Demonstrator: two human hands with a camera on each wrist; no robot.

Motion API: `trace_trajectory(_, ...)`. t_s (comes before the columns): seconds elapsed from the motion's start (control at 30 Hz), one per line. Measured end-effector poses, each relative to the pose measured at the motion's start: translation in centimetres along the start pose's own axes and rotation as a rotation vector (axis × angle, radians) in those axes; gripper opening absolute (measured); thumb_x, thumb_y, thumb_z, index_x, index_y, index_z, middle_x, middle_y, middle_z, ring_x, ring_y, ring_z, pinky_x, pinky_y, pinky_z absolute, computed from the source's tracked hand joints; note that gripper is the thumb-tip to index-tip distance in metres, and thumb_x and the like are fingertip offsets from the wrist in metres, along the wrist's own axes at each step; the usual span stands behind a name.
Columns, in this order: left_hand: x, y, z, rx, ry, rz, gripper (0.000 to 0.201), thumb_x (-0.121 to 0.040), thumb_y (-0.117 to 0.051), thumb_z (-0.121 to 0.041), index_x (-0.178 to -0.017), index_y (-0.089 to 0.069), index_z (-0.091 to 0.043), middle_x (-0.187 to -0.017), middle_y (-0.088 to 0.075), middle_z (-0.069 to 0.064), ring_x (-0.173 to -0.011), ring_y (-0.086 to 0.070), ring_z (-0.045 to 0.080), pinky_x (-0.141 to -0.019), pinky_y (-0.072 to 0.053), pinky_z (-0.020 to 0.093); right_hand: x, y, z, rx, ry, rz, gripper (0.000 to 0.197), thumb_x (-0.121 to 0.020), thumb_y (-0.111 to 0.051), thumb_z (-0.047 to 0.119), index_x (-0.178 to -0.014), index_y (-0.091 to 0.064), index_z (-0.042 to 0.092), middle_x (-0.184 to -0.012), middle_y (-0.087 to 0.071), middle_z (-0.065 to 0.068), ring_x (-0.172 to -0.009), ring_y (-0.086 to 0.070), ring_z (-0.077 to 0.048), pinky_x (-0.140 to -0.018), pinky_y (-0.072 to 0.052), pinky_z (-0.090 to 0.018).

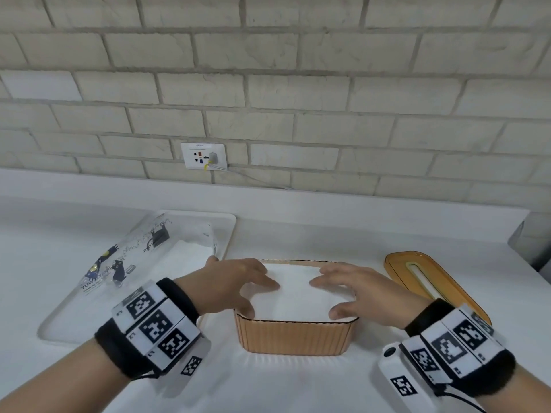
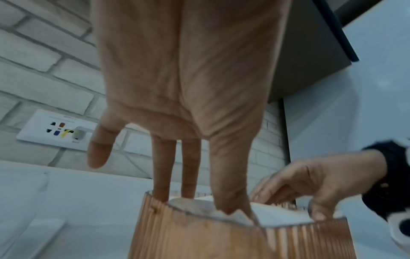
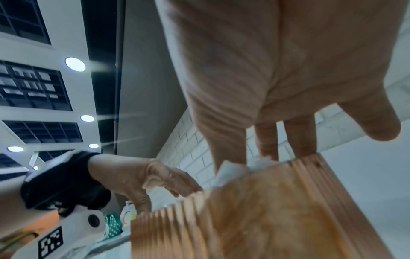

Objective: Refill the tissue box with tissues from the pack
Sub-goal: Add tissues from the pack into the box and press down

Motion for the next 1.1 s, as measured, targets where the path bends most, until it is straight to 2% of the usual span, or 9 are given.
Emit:
trace_trajectory(0.1,-0.6,-0.5,0.0,-0.054,-0.011,0.063,0.065,-0.084,-0.068,-0.033,-0.138,-0.037,-0.05,-0.151,-0.026,-0.02,-0.092,-0.038,-0.001,-0.101,-0.026,0.033,-0.3,-0.1,-0.2,0.092,-0.016,0.04,0.058,-0.084,-0.065,0.036,-0.135,-0.039,0.047,-0.15,-0.025,0.019,-0.137,-0.025,-0.007,-0.115,-0.016,-0.038)
trace_trajectory(0.2,-1.0,-0.2,0.1,-0.06,-0.03,0.104,0.071,-0.084,-0.069,-0.027,-0.141,-0.035,-0.047,-0.151,-0.027,-0.017,-0.093,-0.036,0.001,-0.09,-0.032,0.025,-0.4,0.3,-0.3,0.151,-0.015,0.127,0.063,-0.082,-0.068,0.034,-0.136,-0.037,0.046,-0.152,-0.024,0.018,-0.14,-0.022,-0.008,-0.115,-0.015,-0.032)
trace_trajectory(0.3,-1.6,-0.1,-0.6,-0.166,-0.043,0.126,0.076,-0.085,-0.067,-0.023,-0.146,-0.026,-0.044,-0.149,-0.03,-0.011,-0.104,-0.048,0.011,-0.082,-0.031,0.02,-0.7,0.9,-0.3,0.185,-0.015,0.176,0.069,-0.079,-0.072,0.031,-0.138,-0.037,0.044,-0.15,-0.029,0.019,-0.138,-0.026,-0.008,-0.111,-0.02,-0.025)
trace_trajectory(0.43,-1.5,-0.9,-2.4,-0.354,-0.079,0.065,0.073,-0.089,-0.06,-0.029,-0.148,-0.019,-0.043,-0.147,-0.032,-0.006,-0.106,-0.058,0.022,-0.086,-0.033,0.025,-0.8,-0.1,-0.5,0.329,-0.011,0.208,0.072,-0.081,-0.069,0.032,-0.14,-0.03,0.047,-0.149,-0.028,0.018,-0.135,-0.03,-0.01,-0.114,-0.018,-0.042)
trace_trajectory(0.57,-0.5,-2.8,-4.2,-0.365,-0.137,0.052,0.077,-0.088,-0.063,-0.034,-0.149,-0.016,-0.039,-0.143,-0.035,0.0,-0.114,-0.053,0.023,-0.096,-0.039,0.036,1.5,-0.7,-1.2,0.397,-0.002,0.235,0.073,-0.081,-0.068,0.036,-0.139,-0.026,0.05,-0.145,-0.026,0.024,-0.13,-0.034,-0.003,-0.112,-0.019,-0.038)
trace_trajectory(0.7,-0.5,-3.7,-5.6,-0.374,-0.136,0.01,0.08,-0.088,-0.063,-0.029,-0.148,-0.013,-0.041,-0.141,-0.034,0.002,-0.111,-0.054,0.023,-0.093,-0.042,0.035,3.5,-1.3,-1.9,0.347,-0.03,0.203,0.071,-0.078,-0.07,0.037,-0.135,-0.028,0.049,-0.138,-0.03,0.025,-0.121,-0.043,-0.003,-0.107,-0.026,-0.037)
trace_trajectory(0.83,-1.6,-3.2,-6.4,-0.371,-0.102,-0.023,0.081,-0.087,-0.06,-0.022,-0.148,-0.011,-0.044,-0.138,-0.037,0.001,-0.102,-0.058,0.024,-0.08,-0.042,0.029,3.3,-1.2,-2.1,0.338,-0.054,0.137,0.07,-0.076,-0.072,0.032,-0.132,-0.031,0.046,-0.132,-0.036,0.021,-0.117,-0.047,-0.008,-0.103,-0.029,-0.039)
trace_trajectory(0.97,-1.7,-3.3,-6.5,-0.345,-0.077,0.026,0.077,-0.088,-0.056,-0.025,-0.147,-0.012,-0.046,-0.137,-0.038,-0.002,-0.104,-0.057,0.021,-0.095,-0.04,0.036,3.4,-1.2,-2.2,0.325,-0.07,0.125,0.068,-0.08,-0.07,0.028,-0.135,-0.033,0.041,-0.133,-0.038,0.015,-0.117,-0.047,-0.013,-0.099,-0.037,-0.036)
trace_trajectory(1.1,-1.5,-2.7,-5.1,0.018,-0.017,0.1,0.066,-0.086,-0.061,-0.03,-0.141,-0.031,-0.049,-0.137,-0.038,-0.01,-0.118,-0.049,0.015,-0.103,-0.039,0.036,3.8,-1.0,-2.1,0.235,-0.082,0.128,0.068,-0.08,-0.071,0.023,-0.136,-0.036,0.039,-0.133,-0.04,0.012,-0.118,-0.046,-0.012,-0.093,-0.039,-0.027)
Point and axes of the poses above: each hand's wrist, its own x-axis away from the middle knuckle, its own y-axis out of the back of the hand, z = x × y, the point moved 8 cm from there along -x, towards the middle knuckle
